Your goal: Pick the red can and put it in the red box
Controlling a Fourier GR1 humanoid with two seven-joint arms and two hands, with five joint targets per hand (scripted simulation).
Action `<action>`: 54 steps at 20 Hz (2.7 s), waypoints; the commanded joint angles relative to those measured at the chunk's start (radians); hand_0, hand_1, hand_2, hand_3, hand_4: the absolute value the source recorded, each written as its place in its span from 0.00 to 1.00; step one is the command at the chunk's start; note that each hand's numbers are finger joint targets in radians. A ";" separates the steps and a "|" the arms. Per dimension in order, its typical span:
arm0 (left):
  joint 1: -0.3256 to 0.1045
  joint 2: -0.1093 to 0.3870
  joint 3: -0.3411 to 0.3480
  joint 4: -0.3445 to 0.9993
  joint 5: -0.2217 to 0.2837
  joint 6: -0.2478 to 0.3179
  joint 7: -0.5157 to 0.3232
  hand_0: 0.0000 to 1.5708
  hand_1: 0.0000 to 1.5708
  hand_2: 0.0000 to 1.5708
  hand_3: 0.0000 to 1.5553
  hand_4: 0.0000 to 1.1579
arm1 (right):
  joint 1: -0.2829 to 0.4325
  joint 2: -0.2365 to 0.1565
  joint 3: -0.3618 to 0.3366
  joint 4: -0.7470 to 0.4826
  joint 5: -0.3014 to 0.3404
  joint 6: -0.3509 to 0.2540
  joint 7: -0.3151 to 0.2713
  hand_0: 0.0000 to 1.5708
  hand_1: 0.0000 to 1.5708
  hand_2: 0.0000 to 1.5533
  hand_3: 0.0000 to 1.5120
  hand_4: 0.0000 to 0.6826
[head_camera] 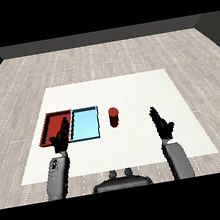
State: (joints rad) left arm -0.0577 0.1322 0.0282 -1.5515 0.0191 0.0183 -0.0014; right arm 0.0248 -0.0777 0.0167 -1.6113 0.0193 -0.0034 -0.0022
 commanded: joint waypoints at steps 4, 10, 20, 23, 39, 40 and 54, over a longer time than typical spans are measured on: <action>0.036 -0.030 -0.015 -0.018 -0.017 -0.033 -0.013 0.00 0.00 0.00 0.00 0.00 | -0.079 0.001 -0.055 0.072 -0.014 0.003 -0.009 0.00 0.00 0.00 0.00 0.00; 0.021 -0.097 -0.010 -0.100 0.044 -0.055 -0.346 0.00 0.00 0.00 0.00 0.00 | -0.115 0.013 -0.062 -0.012 -0.096 0.080 -0.219 0.00 0.00 0.00 0.00 0.00; 0.057 -0.093 0.003 -0.045 0.033 -0.083 -0.460 0.00 0.00 0.00 0.00 0.00 | -0.136 0.016 -0.075 0.078 -0.092 0.095 -0.292 0.00 0.00 0.00 0.00 0.00; 0.089 -0.107 -0.014 -0.112 0.038 -0.074 -0.415 0.00 0.00 0.00 0.00 0.00 | -0.139 -0.001 -0.091 0.187 -0.074 0.119 -0.368 0.00 0.00 0.00 0.00 0.00; 0.079 -0.053 0.059 -0.134 0.126 -0.144 -0.391 0.00 0.00 0.00 0.00 0.00 | -0.298 0.022 -0.091 0.299 -0.099 0.092 -0.290 0.00 0.00 0.00 0.00 0.00; 0.055 -0.074 0.049 -0.029 0.093 -0.137 -0.477 0.00 0.00 0.00 0.00 0.00 | -0.287 0.016 -0.082 0.271 -0.102 0.098 -0.253 0.00 0.00 0.00 0.00 0.00; 0.069 -0.082 0.049 -0.061 0.100 -0.125 -0.458 0.00 0.00 0.00 0.00 0.00 | -0.444 0.078 0.012 0.630 -0.220 0.015 -0.411 0.00 0.00 0.00 0.00 0.00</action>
State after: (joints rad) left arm -0.0064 0.0492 0.0788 -1.5873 0.1091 -0.0979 -0.4670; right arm -0.3950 -0.0032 -0.0059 -1.0696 -0.1730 0.0234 -0.3584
